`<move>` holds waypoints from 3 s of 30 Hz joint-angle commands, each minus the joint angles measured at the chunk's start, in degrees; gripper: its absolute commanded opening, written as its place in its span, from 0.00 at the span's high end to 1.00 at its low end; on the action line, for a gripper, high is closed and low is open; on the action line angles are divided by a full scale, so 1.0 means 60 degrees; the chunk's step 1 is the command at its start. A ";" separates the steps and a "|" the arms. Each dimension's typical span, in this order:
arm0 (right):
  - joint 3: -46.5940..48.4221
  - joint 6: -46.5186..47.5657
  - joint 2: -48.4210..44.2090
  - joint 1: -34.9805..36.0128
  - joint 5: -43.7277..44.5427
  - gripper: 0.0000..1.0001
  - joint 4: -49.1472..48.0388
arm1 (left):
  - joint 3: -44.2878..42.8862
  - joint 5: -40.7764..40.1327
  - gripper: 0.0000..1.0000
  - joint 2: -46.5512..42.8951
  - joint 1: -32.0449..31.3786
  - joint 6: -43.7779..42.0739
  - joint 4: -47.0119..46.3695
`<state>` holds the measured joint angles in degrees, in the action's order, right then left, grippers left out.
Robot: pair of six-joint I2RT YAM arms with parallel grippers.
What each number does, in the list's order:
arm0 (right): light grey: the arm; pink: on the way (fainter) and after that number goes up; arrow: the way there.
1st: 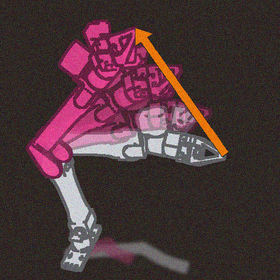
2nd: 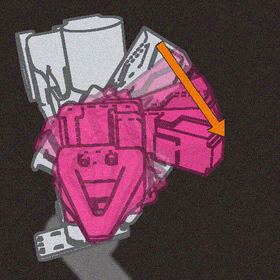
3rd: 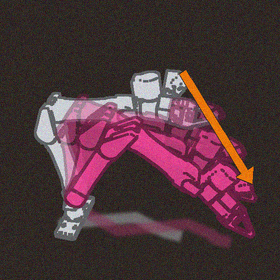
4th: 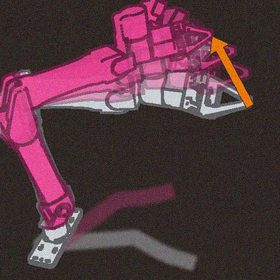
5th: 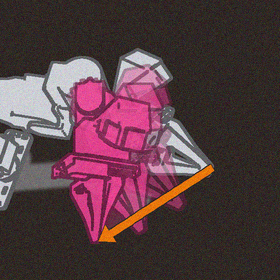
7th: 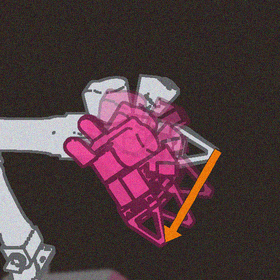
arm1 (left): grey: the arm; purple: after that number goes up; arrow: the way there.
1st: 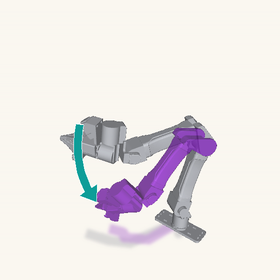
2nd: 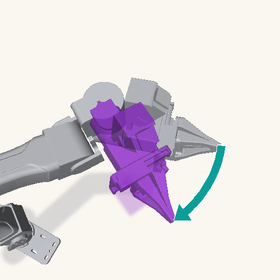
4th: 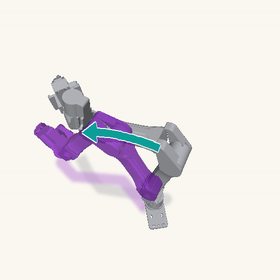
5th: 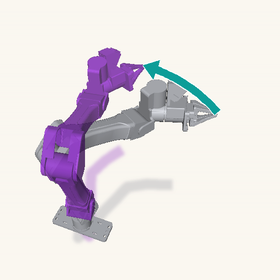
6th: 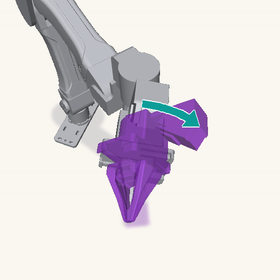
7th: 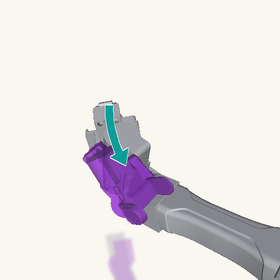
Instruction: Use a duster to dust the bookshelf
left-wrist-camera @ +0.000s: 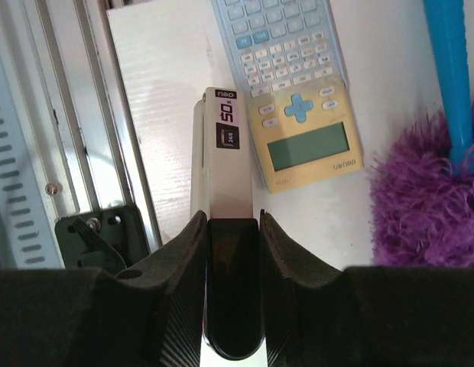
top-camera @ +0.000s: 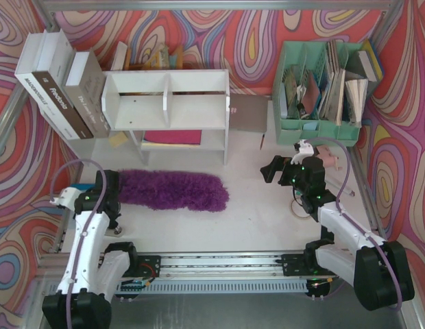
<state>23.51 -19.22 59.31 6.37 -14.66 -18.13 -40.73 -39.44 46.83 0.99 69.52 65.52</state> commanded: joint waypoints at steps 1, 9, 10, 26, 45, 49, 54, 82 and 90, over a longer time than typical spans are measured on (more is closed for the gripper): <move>-0.0054 -0.0041 -0.0109 0.0039 -0.0029 0.01 -0.0227 | 0.0395 -0.0660 1.00 -0.0253 0.0571 -0.0892 -0.0694; 0.0008 -0.0050 -0.0017 0.0045 -0.0040 0.01 -0.0162 | 0.0975 -0.0284 1.00 0.0250 0.1777 -0.1232 -0.1779; 0.0024 -0.0048 -0.0012 0.0040 -0.0047 0.01 -0.0145 | 0.1081 -0.0092 1.00 0.0232 0.2092 -0.1299 -0.1962; 0.0081 -0.0033 0.0104 0.0043 -0.0038 0.01 -0.0099 | 0.2291 0.1452 1.00 -0.0050 0.3245 -0.1852 -0.3554; 0.0063 -0.0033 0.0120 0.0049 -0.0038 0.01 -0.0105 | 0.2556 0.1243 0.99 -0.0715 0.3277 -0.1511 -0.3192; 0.0112 -0.0017 0.0107 0.0049 0.0054 0.01 -0.0013 | 0.2638 0.1242 0.85 -0.1112 0.3277 -0.1435 -0.3025; 0.0171 -0.0027 0.0114 0.0040 0.0024 0.01 0.0068 | 0.2673 0.1284 0.73 -0.1261 0.3277 -0.1435 -0.2988; 0.0298 0.0023 -0.0021 0.0038 0.0035 0.01 0.0278 | 0.2186 0.1888 0.25 -0.1179 0.3277 -0.1434 -0.2573; 0.0572 0.0007 -0.0116 0.0051 -0.0701 0.01 0.0723 | 0.0726 0.2769 0.02 -0.1279 0.3262 -0.2366 -0.2314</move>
<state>24.67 -19.35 59.64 6.37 -15.31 -15.40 -32.38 -25.93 39.92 20.36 59.09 49.89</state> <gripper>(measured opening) 0.987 0.976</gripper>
